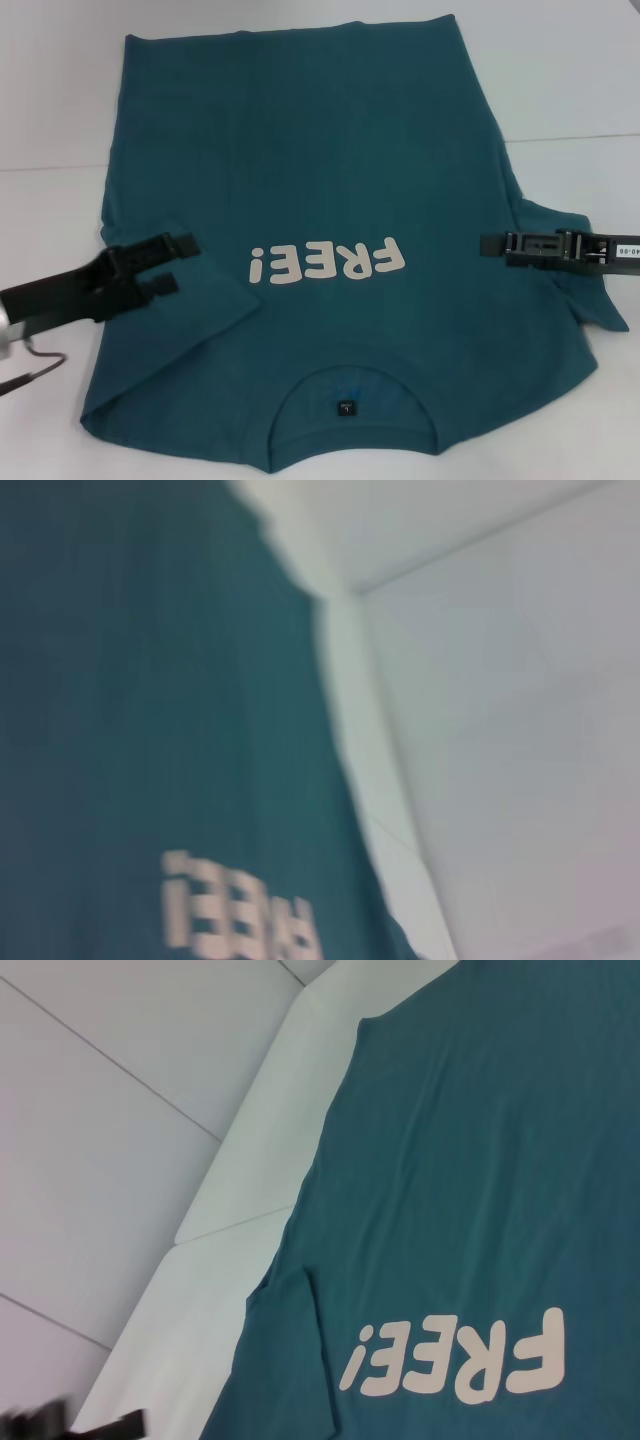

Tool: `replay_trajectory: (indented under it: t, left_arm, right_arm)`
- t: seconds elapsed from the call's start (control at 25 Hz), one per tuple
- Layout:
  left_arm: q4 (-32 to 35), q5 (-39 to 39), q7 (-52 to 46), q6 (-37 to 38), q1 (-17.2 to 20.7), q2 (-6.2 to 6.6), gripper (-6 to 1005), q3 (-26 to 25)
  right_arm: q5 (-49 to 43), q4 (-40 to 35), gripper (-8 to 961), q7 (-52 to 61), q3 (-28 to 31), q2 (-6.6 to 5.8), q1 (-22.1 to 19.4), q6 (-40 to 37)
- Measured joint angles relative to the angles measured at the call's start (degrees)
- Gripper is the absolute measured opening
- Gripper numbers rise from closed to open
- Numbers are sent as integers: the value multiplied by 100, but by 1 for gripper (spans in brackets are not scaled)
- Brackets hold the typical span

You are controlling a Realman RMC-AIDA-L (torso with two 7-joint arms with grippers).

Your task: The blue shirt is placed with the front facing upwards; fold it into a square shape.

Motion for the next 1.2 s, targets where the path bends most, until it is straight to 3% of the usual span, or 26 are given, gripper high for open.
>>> replay_trajectory:
  t: [0.12,0.24,0.36,0.44,0.68,0.88,1.04,1.2]
  left_arm:
    - [205,29,1104,585,107,3,877,42]
    - [607,98,2587,1044,382,-163,877,251]
    - [860,67,3429,1046,691,-397,877,343]
    - [860,44,3698,1059,810,-467,877,313]
    - [607,-27,3736,1466,1007,-486,876,288]
    - [546,-124,2932,1536,1040,-480,876,213]
    - [556,-136,2683,1511,992,-459,877,93]
    - [522,-176,2683,1409,935,-459,877,38]
  right_arm:
    - [0,0,867,-5,1,-10,-7,10]
    - [0,-9,867,-11,1,-31,-8,22]
    - [0,-32,867,-14,1,-56,-4,33]
    - [0,-54,867,-15,4,-80,-2,30]
    - [9,-169,867,69,35,-227,44,2]
    - [-127,-583,867,619,79,-450,-19,-104]
    - [-749,-1241,867,1208,240,-595,-124,-256]
    - [-1628,-1537,867,1732,735,-650,-163,-305]
